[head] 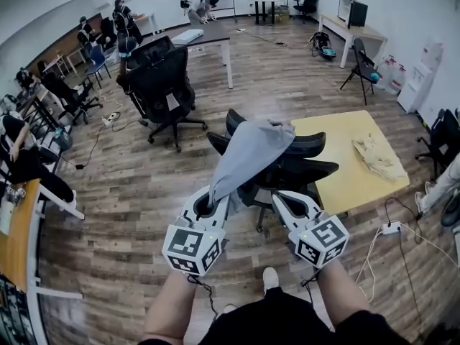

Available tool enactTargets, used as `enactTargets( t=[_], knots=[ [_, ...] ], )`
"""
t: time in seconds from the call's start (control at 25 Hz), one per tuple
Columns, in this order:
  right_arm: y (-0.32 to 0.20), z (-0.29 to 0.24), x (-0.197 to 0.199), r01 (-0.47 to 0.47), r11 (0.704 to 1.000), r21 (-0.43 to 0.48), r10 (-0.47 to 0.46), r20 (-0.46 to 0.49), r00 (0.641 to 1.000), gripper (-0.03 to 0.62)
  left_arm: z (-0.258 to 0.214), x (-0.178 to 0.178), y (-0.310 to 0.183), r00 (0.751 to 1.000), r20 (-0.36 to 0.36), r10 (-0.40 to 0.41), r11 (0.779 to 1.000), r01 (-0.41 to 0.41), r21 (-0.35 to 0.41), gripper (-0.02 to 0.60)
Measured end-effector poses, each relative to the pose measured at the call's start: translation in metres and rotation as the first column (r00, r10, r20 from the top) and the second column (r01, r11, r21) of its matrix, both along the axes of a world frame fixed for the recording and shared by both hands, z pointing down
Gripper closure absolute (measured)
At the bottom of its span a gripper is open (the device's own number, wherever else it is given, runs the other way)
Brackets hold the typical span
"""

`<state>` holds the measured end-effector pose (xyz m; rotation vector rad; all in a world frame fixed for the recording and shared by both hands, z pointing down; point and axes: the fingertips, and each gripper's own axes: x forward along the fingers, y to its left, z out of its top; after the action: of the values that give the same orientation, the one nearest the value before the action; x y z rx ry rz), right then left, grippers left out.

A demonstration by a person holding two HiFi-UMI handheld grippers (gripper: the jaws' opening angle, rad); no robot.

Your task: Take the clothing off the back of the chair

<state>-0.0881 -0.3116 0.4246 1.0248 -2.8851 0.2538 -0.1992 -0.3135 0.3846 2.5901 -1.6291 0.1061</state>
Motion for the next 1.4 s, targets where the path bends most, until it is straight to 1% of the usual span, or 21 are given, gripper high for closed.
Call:
enactTargets(
  t=[0.4,0.56,0.72,0.92,1.08,1.24,1.4],
  knots=[
    [0.069,-0.011,-0.040,-0.041,0.999,0.009,0.041,-0.019,0.999,0.582,-0.010,-0.055,0.078,0.999,-0.042,-0.006,1.000,0.007,0.022,0.535],
    [0.100,-0.012,-0.053,-0.070,0.997,0.014,0.071,-0.019,0.997,0.582,-0.009,-0.074,0.111,0.999,-0.040,0.002,1.000,-0.001,0.026,0.535],
    [0.130,-0.014,-0.058,-0.095,0.995,0.013,0.095,-0.014,0.995,0.582,-0.008,-0.085,0.144,0.999,-0.030,0.015,1.000,-0.014,0.018,0.535],
    [0.164,-0.013,-0.051,-0.103,0.994,0.017,0.104,-0.012,0.995,0.582,-0.007,-0.088,0.178,0.999,-0.037,0.013,1.000,-0.012,0.018,0.535],
    [0.182,-0.012,-0.037,-0.117,0.993,0.007,0.118,-0.019,0.993,0.582,-0.004,-0.080,0.199,0.999,-0.037,0.003,1.000,-0.003,0.005,0.535],
    [0.192,-0.018,-0.020,-0.108,0.994,0.011,0.108,-0.015,0.994,0.582,0.005,-0.067,0.218,0.999,-0.032,-0.018,0.999,0.018,-0.027,0.535],
    [0.203,-0.015,0.005,-0.082,0.997,0.005,0.082,-0.026,0.996,0.582,0.020,-0.045,0.237,0.998,-0.047,-0.052,0.997,0.050,-0.060,0.535]
  ],
)
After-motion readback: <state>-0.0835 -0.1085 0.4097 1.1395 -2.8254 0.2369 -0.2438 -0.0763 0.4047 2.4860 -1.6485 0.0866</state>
